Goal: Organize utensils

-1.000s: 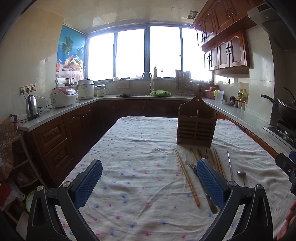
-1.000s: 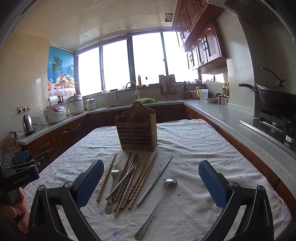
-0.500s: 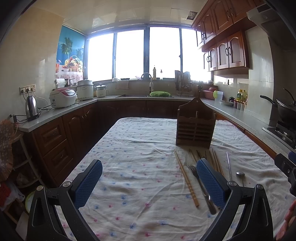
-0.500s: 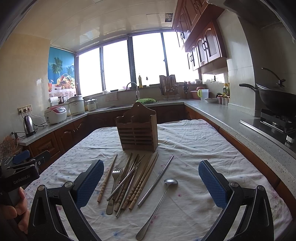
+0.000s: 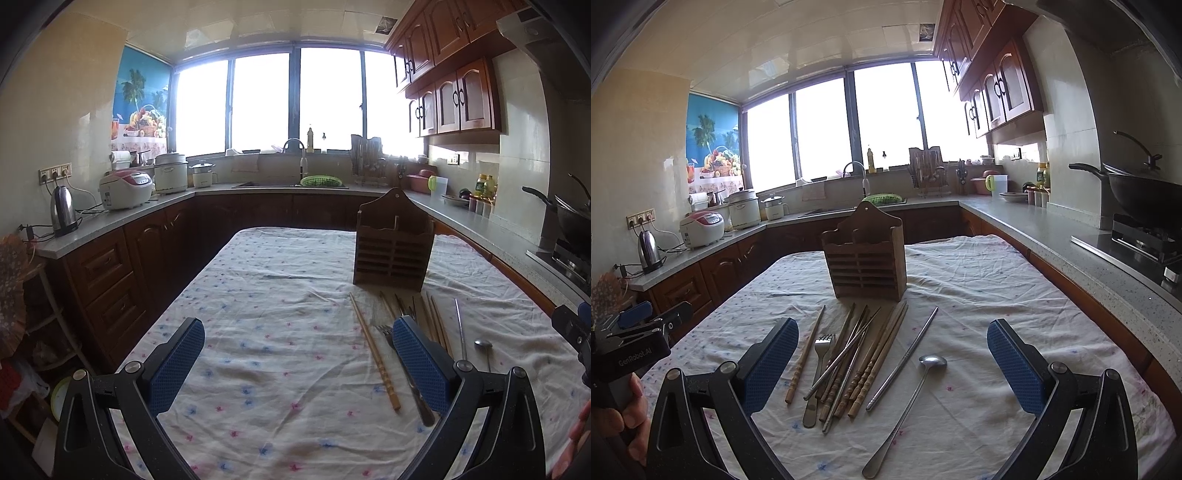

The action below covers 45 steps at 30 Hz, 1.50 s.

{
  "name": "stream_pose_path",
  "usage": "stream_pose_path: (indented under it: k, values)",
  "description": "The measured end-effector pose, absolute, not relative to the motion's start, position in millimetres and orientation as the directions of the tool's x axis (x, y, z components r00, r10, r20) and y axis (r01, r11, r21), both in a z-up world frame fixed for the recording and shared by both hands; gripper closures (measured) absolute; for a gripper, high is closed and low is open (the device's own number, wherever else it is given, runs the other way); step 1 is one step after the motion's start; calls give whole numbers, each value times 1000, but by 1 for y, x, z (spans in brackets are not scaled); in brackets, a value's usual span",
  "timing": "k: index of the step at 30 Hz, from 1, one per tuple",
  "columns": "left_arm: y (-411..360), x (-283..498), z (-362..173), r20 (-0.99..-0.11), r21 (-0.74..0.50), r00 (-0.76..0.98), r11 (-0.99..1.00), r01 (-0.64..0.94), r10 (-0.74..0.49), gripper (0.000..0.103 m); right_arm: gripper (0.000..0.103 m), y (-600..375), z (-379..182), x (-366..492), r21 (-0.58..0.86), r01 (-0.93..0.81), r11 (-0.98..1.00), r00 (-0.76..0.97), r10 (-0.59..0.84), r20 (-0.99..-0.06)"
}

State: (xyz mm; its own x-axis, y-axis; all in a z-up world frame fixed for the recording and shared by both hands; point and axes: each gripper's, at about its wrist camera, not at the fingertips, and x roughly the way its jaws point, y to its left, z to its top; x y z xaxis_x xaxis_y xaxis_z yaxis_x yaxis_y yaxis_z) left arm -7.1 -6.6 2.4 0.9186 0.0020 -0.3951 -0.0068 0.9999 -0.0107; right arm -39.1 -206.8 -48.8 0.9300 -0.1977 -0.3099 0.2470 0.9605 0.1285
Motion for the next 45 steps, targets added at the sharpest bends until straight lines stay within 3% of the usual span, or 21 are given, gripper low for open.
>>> stream_pose_path:
  k: [9,15,24,26,29,33,38,41,43,45]
  values:
    - [7,21,-3,-502,-123,859,991,45,-101,1,0,-215,-52,-30,155,247,957,915,-177,-363]
    - [6,52,-7,-588,-122,799,990,65,-125,1,0,-230,-61,-19,209,252,945,895,-146,-421]
    - [-15,103,-12,-685,-207,664,954,217,-300,2,2,-256,-80,-1,284,272,919,854,-95,-511]
    - [-19,118,-15,-698,-217,638,945,245,-325,8,9,-259,-86,4,300,266,916,842,-68,-536]
    - [-29,144,-23,-721,-252,581,924,287,-377,25,23,-262,-96,14,318,261,912,812,-29,-584]
    - [-40,174,-35,-758,-268,512,909,320,-404,38,41,-268,-111,25,348,267,899,769,19,-639]
    - [-51,206,-57,-794,-302,439,900,314,-420,45,49,-276,-124,36,376,277,884,734,58,-677]
    - [-57,219,-67,-803,-324,406,891,320,-437,55,57,-282,-130,41,400,285,871,718,82,-691]
    - [-62,227,-74,-806,-337,384,883,327,-450,61,68,-285,-134,46,410,292,864,703,96,-704]
    - [-64,234,-77,-807,-328,385,883,335,-447,62,73,-287,-137,49,417,294,860,696,106,-710]
